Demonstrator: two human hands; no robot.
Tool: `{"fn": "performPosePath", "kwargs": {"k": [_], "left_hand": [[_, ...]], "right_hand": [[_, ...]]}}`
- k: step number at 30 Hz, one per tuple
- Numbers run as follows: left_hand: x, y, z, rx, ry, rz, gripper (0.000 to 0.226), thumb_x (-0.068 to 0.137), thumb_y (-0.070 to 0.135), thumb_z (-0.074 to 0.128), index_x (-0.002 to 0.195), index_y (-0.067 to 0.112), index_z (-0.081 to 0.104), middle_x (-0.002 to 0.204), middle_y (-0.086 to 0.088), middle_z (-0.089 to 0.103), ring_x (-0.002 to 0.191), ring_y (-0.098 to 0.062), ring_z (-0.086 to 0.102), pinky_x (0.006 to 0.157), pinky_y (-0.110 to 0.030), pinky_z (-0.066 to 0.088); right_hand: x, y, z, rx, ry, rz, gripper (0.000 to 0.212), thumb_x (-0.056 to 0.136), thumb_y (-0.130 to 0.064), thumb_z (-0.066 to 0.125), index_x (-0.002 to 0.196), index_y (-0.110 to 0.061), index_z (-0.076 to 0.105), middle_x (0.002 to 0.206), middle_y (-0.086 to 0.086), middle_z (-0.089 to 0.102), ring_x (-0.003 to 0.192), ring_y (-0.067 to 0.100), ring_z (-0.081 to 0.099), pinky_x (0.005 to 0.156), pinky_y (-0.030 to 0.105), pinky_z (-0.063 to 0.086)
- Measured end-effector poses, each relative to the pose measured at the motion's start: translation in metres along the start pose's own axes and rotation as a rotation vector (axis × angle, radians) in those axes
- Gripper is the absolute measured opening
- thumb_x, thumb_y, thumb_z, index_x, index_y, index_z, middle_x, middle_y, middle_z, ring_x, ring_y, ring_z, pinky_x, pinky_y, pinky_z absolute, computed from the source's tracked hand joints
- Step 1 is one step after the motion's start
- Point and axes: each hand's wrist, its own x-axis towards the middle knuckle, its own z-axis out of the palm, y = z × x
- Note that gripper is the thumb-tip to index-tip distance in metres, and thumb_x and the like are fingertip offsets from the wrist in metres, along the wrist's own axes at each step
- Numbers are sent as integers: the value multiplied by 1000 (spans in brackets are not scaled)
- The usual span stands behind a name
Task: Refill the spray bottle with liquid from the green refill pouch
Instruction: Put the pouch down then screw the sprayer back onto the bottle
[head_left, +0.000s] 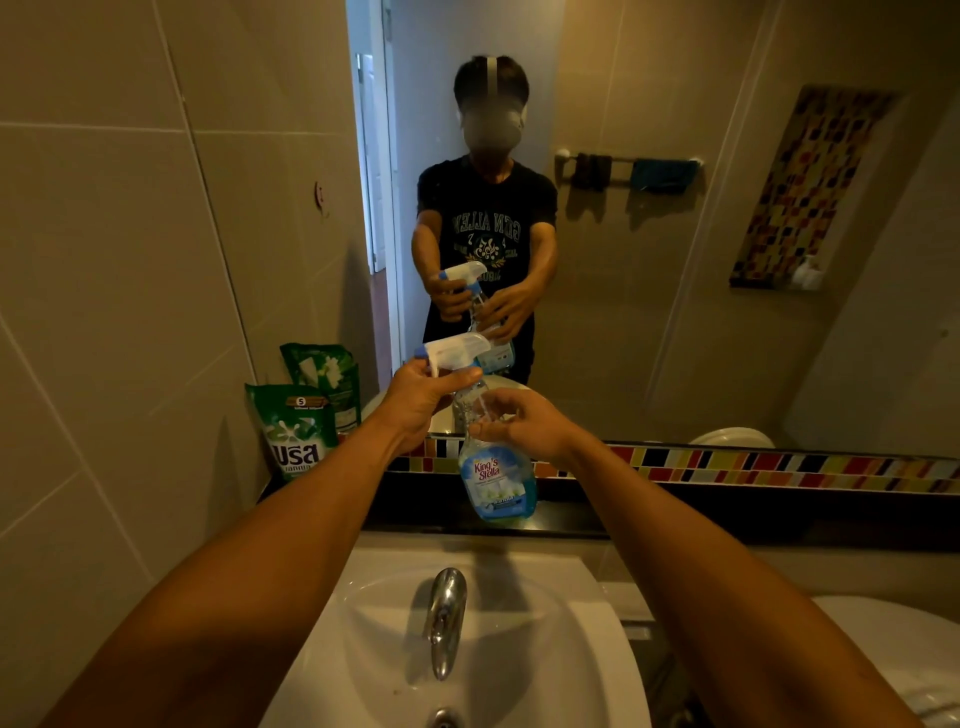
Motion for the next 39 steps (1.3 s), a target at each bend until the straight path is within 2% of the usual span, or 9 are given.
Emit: {"fn": "performPosePath", "kwargs": {"k": [7, 12, 16, 21, 24, 27, 33, 36, 39], "left_hand": [[2, 1, -4, -2, 6, -34, 33, 87, 3, 71, 111, 22, 60, 91, 8, 74, 82, -8, 66, 69, -25, 47], [2, -3, -8, -16, 4, -33, 53, 72, 14, 87, 119, 19, 62, 116, -7, 74, 113, -25, 65, 96, -41, 45], [0, -5, -9, -13, 28, 4, 78, 57, 20, 96, 126, 9, 63, 111, -11, 74, 108, -28, 67, 92, -40, 50], [-2, -5, -14, -23, 55, 2, 58, 79, 6, 80, 132, 6, 57, 108, -7, 69, 80, -10, 61, 63, -22, 43], [-1, -5, -15, -29, 76, -37, 46, 85, 6, 73, 128, 14, 59, 105, 1, 68, 91, -12, 60, 75, -27, 41], [-1, -8, -17, -56, 79, -41, 56, 79, 14, 81, 131, 12, 60, 106, -1, 71, 101, -16, 62, 81, -32, 42], [1, -11, -22, -75, 87, -10, 63, 74, 10, 83, 132, 6, 59, 99, -2, 72, 86, -13, 67, 65, -23, 49], [1, -10, -23, -95, 76, -14, 75, 67, 16, 85, 136, 6, 56, 101, -2, 70, 87, -14, 64, 68, -24, 46], [4, -10, -24, -112, 82, -39, 64, 79, 9, 78, 139, 10, 53, 107, -2, 68, 93, -14, 62, 75, -27, 45]], "right_hand": [[0, 0, -3, -38, -6, -16, 36, 87, -28, 80, 121, -23, 70, 114, 1, 75, 102, 21, 75, 93, 48, 62], [0, -1, -1, -93, 13, -30, 37, 88, -27, 80, 123, -19, 70, 111, 1, 74, 101, 20, 73, 94, 47, 62], [0, -4, 2, -128, 24, -34, 38, 88, -28, 81, 123, -18, 70, 110, 0, 74, 101, 20, 73, 94, 48, 61], [0, -4, 3, -144, 15, -25, 38, 87, -30, 81, 122, -20, 71, 112, 3, 75, 102, 23, 74, 94, 51, 61], [0, -7, 3, -162, 10, -33, 36, 89, -26, 80, 123, -16, 71, 113, 5, 74, 103, 25, 73, 96, 50, 60], [1, -11, 4, -195, -5, -38, 38, 90, -25, 79, 125, -14, 69, 113, 6, 74, 103, 24, 72, 94, 47, 61], [2, -15, 3, -247, -14, -65, 32, 91, -25, 78, 120, -14, 69, 109, 5, 74, 99, 23, 72, 90, 42, 61], [3, -14, 2, -252, -18, -62, 32, 91, -24, 78, 119, -14, 68, 111, 8, 74, 101, 25, 72, 92, 46, 61], [5, -15, 2, -261, -12, -66, 34, 90, -25, 79, 120, -13, 68, 111, 11, 73, 103, 30, 71, 95, 51, 59]]}}
